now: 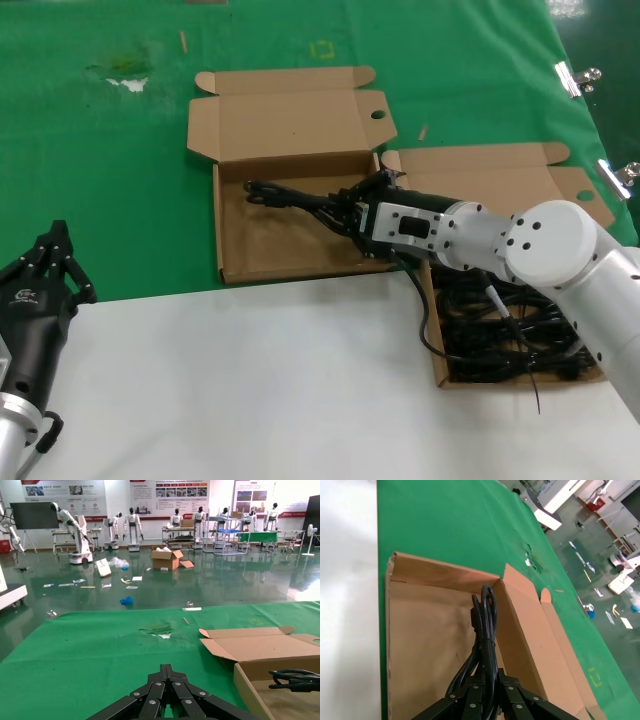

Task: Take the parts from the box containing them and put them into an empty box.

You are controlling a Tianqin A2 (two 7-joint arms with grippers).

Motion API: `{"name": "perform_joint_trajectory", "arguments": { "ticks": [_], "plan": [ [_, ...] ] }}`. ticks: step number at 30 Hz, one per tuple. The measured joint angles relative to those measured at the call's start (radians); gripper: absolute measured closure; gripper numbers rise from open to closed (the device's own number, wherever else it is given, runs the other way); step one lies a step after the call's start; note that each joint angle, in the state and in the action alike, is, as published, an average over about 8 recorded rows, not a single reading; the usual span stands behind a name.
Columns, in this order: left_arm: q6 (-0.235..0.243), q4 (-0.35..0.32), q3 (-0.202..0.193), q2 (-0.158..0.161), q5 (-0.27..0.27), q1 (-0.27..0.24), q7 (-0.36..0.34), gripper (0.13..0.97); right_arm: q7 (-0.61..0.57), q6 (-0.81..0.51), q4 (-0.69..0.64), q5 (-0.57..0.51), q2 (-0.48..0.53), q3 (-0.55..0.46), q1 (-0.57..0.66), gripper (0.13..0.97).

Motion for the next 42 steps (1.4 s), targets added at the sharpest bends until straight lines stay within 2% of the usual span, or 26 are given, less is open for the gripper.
{"name": "perform_joint_trajectory", "arguments": {
  "ticks": [13, 22, 30, 31, 39, 42],
  "plan": [
    [0.000, 0.000, 0.000, 0.000, 0.000, 0.000, 0.000, 0.957, -0.004, 0.020, -0.045, 0.004, -0.014, 0.002, 0.010, 0.903],
    [0.000, 0.000, 0.000, 0.000, 0.000, 0.000, 0.000, 0.957, 0.016, 0.018, -0.026, 0.007, -0.004, 0.007, -0.001, 0.819],
    [0.000, 0.000, 0.000, 0.000, 0.000, 0.000, 0.000, 0.957, 0.109, 0.015, 0.057, -0.016, 0.033, 0.026, -0.024, 0.668],
    [0.000, 0.000, 0.000, 0.000, 0.000, 0.000, 0.000, 0.957, 0.122, 0.015, 0.070, -0.019, 0.039, 0.030, -0.028, 0.668],
    [0.000, 0.000, 0.000, 0.000, 0.000, 0.000, 0.000, 0.957, 0.217, 0.023, 0.160, -0.042, 0.098, 0.072, -0.067, 0.458],
    [0.000, 0.000, 0.000, 0.000, 0.000, 0.000, 0.000, 0.957, 0.248, 0.024, 0.190, -0.049, 0.122, 0.090, -0.081, 0.414]
  ]
}}
